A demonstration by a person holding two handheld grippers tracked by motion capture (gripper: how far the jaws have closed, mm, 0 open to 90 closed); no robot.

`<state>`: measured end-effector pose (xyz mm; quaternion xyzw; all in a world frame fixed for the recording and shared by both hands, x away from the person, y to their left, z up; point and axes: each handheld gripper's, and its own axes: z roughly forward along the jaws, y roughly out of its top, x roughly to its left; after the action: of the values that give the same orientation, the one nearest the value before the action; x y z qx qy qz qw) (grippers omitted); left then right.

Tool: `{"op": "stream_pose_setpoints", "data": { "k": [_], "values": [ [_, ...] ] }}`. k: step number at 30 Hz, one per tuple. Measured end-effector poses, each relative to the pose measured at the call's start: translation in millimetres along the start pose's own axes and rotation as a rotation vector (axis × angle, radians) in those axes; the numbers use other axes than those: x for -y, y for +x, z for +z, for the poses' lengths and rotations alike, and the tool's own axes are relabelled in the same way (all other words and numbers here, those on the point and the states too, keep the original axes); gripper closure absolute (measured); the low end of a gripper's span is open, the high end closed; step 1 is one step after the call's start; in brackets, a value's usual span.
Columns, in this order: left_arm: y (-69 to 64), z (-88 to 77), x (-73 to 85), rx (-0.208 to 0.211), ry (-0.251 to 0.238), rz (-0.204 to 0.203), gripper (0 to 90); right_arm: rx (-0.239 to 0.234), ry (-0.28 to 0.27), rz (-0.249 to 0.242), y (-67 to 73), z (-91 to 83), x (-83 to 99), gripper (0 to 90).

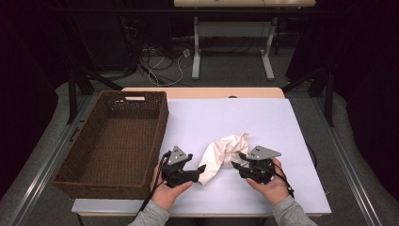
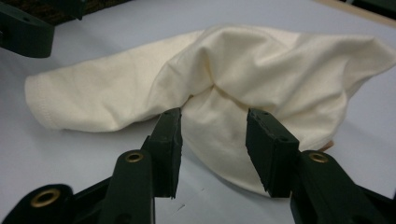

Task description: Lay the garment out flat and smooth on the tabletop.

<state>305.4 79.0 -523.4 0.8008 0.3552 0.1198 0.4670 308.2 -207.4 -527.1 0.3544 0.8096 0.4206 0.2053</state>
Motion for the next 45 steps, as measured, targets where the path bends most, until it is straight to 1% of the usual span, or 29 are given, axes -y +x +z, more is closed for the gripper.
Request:
{"op": "stream_pose_setpoints", "data": {
  "k": [2,3,4,6,7,8,10,13,14,15,16,17,19,20,21,23,24,26,28,29,31,33,36,37,38,39,42,44,45],
  "values": [
    [-2.0,1.6,-0.6,0.006,-0.005,0.004,33.8,-0.002,0.013,-0.006,0.6,3.2,2.7,55.7],
    [-2.4,1.4,-1.0,0.009,0.001,0.009,33.8,0.002,0.018,-0.007,1.6,6.0,5.3,55.7],
    [-3.1,2.1,-0.9,0.006,-0.006,0.010,33.8,-0.003,0.028,-0.015,1.2,7.5,7.0,55.7],
    [-3.3,2.3,-0.8,0.008,-0.005,0.007,33.8,0.006,0.040,-0.031,0.5,11.6,10.9,55.7],
    [-3.4,2.4,-0.8,0.009,-0.005,0.007,33.8,0.010,0.066,-0.021,-0.7,13.5,13.1,56.4],
    [-3.3,2.5,-0.9,0.010,-0.004,0.007,33.8,0.006,0.072,-0.014,-2.5,14.3,14.4,56.4],
    [-3.3,2.7,-1.2,0.009,-0.008,0.005,33.8,0.013,0.069,-0.007,-5.3,15.1,16.0,56.4],
    [-3.1,3.7,-1.7,0.015,-0.009,0.004,33.8,0.014,0.084,0.001,-9.0,15.5,17.5,56.2],
    [-2.9,3.8,-1.9,0.018,-0.004,0.005,33.8,0.007,0.086,0.007,-9.9,16.5,18.2,56.0],
    [-3.2,4.1,-1.9,0.021,0.000,-0.002,33.8,0.010,0.086,0.011,-10.2,17.4,18.9,55.6],
    [-3.2,4.3,-1.9,0.023,0.001,-0.001,33.8,0.011,0.092,0.009,-11.0,18.3,19.6,54.7],
    [-2.8,4.1,-2.2,0.019,0.004,0.010,33.8,0.009,0.089,0.011,-11.4,20.1,20.5,53.9],
    [-3.4,4.7,-2.2,0.016,-0.003,0.010,33.8,0.024,0.096,0.007,-11.9,23.8,22.2,53.9],
    [-3.5,4.8,-2.3,0.017,-0.003,0.009,33.8,0.027,0.107,-0.003,-12.5,24.8,22.5,53.9],
    [-3.7,4.8,-2.4,0.018,-0.003,0.010,33.8,0.032,0.106,-0.010,-12.8,27.3,23.2,53.8],
    [-3.6,4.9,-2.1,0.017,-0.002,0.010,33.8,0.033,0.119,-0.003,-11.9,28.6,23.3,54.1],
    [-3.4,5.0,-2.0,0.016,-0.002,0.008,33.8,0.039,0.122,-0.017,-12.3,29.7,23.4,55.0],
    [-2.6,4.6,-1.9,0.019,0.005,0.008,33.8,0.031,0.125,-0.011,-12.0,31.7,23.5,61.2],
    [-2.8,4.5,-1.6,0.021,0.004,-0.002,33.8,0.023,0.116,-0.014,-12.6,33.2,23.5,64.9],
    [-2.7,4.4,-1.6,0.020,0.003,-0.001,33.8,0.011,0.112,-0.003,-12.5,34.1,23.7,66.7],
    [-2.3,4.3,-1.5,0.017,0.006,0.003,33.8,0.012,0.112,0.002,-13.0,34.9,23.2,71.0],
    [-2.6,4.7,-1.2,0.020,0.007,-0.001,33.8,0.002,0.104,0.016,-12.8,36.2,22.9,76.3],
    [-2.4,4.5,-1.3,0.017,0.007,0.008,33.8,0.011,0.116,0.023,-12.4,36.8,21.1,86.3],
    [-3.0,4.4,-1.3,0.023,0.005,-0.002,33.8,0.012,0.119,0.026,-11.8,37.3,20.5,88.2],
    [-3.0,4.2,-1.4,0.023,0.003,-0.003,33.8,0.009,0.123,0.024,-11.6,37.6,19.5,89.1],
    [-2.3,3.9,-1.5,0.015,-0.004,0.004,33.8,0.009,0.127,0.016,-12.1,37.6,18.8,89.3],
    [-1.7,2.5,-2.0,0.020,0.001,-0.001,33.8,-0.003,0.127,0.044,-11.0,34.7,16.3,89.8],
    [-2.9,1.8,-2.5,0.023,-0.005,-0.009,33.8,-0.017,0.112,0.054,-11.4,31.0,13.6,89.9],
    [-3.5,1.1,-3.3,0.028,-0.006,-0.005,33.8,-0.024,0.098,0.061,-11.3,28.3,11.8,90.0]
  ]
}}
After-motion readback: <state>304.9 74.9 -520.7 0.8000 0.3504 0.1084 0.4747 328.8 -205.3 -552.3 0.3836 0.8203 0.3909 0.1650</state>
